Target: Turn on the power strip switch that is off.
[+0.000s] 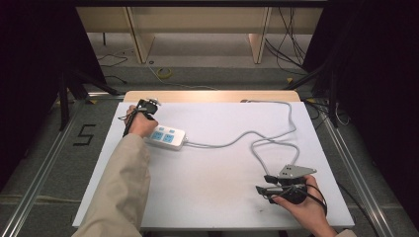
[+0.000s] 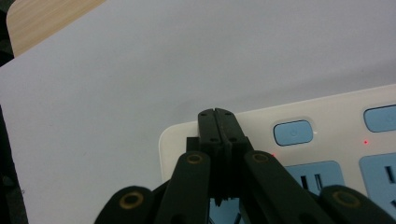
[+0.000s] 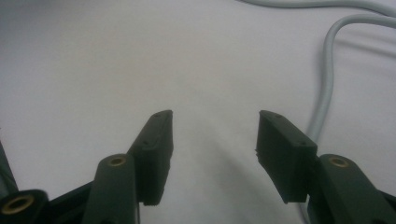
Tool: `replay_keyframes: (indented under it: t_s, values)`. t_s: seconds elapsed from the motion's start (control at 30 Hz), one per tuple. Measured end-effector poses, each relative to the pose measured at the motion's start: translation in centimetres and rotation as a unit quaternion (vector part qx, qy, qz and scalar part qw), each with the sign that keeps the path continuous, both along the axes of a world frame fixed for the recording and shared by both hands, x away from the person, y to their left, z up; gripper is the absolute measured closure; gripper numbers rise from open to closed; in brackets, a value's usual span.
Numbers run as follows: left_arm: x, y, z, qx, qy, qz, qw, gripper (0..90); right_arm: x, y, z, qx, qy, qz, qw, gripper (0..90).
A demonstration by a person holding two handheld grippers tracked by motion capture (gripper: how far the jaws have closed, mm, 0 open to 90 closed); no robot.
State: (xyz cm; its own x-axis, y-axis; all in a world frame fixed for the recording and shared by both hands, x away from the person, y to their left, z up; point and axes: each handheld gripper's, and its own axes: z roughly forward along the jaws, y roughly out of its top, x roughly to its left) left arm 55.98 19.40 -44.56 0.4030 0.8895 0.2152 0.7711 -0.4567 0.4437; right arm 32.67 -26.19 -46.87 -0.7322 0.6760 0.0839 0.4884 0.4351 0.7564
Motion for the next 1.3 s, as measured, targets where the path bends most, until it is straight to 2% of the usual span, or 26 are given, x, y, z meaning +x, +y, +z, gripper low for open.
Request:
replay_keyframes:
  t_s: [0.03, 0.07, 0.13, 0.2, 0.33, 0.43, 0.7, 0.77, 1.3]
  values:
    - [0.0, 0.0, 0.0, -0.014, 0.0, 0.002, 0.9999, 90.0, 0.0, 0.0, 0.0, 0.0, 0.0, 0.0, 1.0, 46.9]
    - [0.0, -0.1, 0.0, -0.01, -0.001, 0.001, 0.9999, 90.0, 0.0, 0.0, 0.0, 0.0, 0.0, 0.0, 1.0, 46.9]
    - [-0.1, -0.6, -0.1, 0.015, -0.005, -0.01, 0.9998, 90.0, 0.0, 0.0, 0.0, 0.0, 0.0, 0.0, 1.0, 47.0]
    - [-0.1, -0.9, -0.2, 0.025, -0.011, -0.009, 0.9996, 90.0, 0.0, 0.0, 0.0, 0.0, 0.0, -0.001, 1.0, 47.0]
    - [0.0, -0.3, -0.1, -0.006, -0.011, 0.005, 0.9999, 90.0, -0.1, -0.1, 0.1, 0.001, -0.003, -0.002, 1.0, 47.0]
    - [0.0, -0.3, -0.1, -0.006, -0.01, 0.005, 0.9999, 90.0, 0.0, -0.2, 0.0, -0.001, -0.002, -0.002, 1.0, 47.1]
    - [-0.1, 0.1, -0.1, -0.026, -0.01, 0.013, 0.9995, 90.0, 0.0, -0.1, 0.0, 0.0, -0.001, -0.003, 1.0, 47.1]
    - [-0.2, 0.2, -0.1, -0.033, -0.016, 0.016, 0.9992, 90.0, 0.0, -0.1, 0.0, 0.0, -0.001, -0.003, 1.0, 47.1]
    - [-0.3, 0.7, 0.0, -0.025, -0.02, 0.02, 0.9993, 90.0, 0.0, 0.0, 0.1, -0.001, -0.002, -0.001, 1.0, 47.2]
